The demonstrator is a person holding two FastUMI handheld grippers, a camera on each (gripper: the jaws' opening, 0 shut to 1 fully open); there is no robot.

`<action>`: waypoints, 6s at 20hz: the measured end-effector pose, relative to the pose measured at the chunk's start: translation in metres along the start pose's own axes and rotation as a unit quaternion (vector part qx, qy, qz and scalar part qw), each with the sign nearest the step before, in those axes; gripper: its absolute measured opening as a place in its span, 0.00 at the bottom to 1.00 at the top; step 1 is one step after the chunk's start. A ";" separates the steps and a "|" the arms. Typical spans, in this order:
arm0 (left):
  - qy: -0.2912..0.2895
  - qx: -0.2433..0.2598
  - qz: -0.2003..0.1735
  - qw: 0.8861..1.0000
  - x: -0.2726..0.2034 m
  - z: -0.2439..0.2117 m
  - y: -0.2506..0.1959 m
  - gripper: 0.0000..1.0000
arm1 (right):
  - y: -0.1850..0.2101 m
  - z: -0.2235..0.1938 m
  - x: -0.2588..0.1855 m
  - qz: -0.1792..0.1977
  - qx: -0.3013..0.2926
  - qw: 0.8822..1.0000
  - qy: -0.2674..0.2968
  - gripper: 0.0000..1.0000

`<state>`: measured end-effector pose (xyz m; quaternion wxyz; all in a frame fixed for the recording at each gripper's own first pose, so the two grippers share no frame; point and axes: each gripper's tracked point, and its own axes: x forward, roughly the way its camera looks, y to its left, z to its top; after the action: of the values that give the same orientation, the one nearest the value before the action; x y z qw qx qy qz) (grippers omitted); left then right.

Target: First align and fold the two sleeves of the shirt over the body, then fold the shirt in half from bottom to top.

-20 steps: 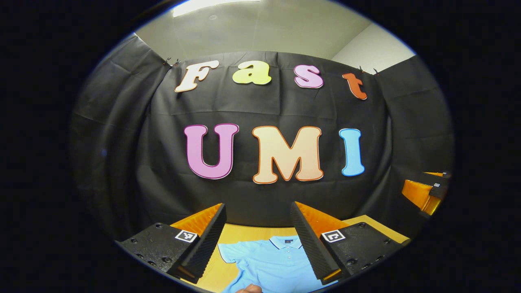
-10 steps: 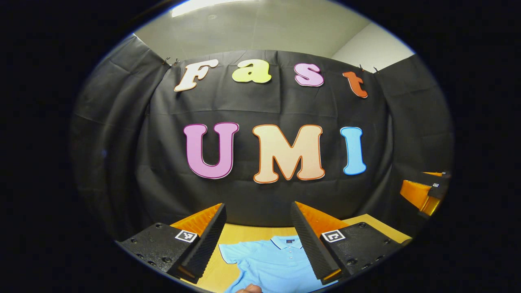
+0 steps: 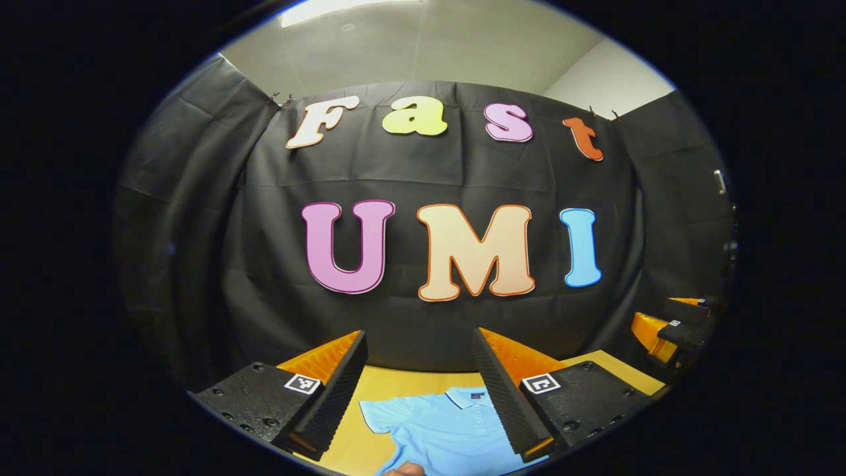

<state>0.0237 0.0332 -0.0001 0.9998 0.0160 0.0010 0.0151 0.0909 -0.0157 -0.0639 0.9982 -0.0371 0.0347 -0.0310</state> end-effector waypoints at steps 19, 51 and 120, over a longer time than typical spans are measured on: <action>0.046 0.023 0.037 0.998 0.045 -0.037 0.051 0.94 | -0.032 -0.233 0.124 -0.066 -0.029 0.971 0.229 0.99; 0.107 0.006 0.031 0.994 0.070 -0.084 0.048 0.95 | -0.017 -0.377 0.150 -0.046 0.086 0.920 0.380 0.03; 0.384 -0.065 0.057 0.919 0.171 -0.418 0.068 0.00 | 0.010 -0.235 0.025 0.096 0.091 0.944 0.303 0.98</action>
<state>0.1911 0.1201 -0.4164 0.9190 -0.0562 0.3825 0.0769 0.0992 -0.0240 -0.2996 0.9377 0.0686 0.3364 0.0525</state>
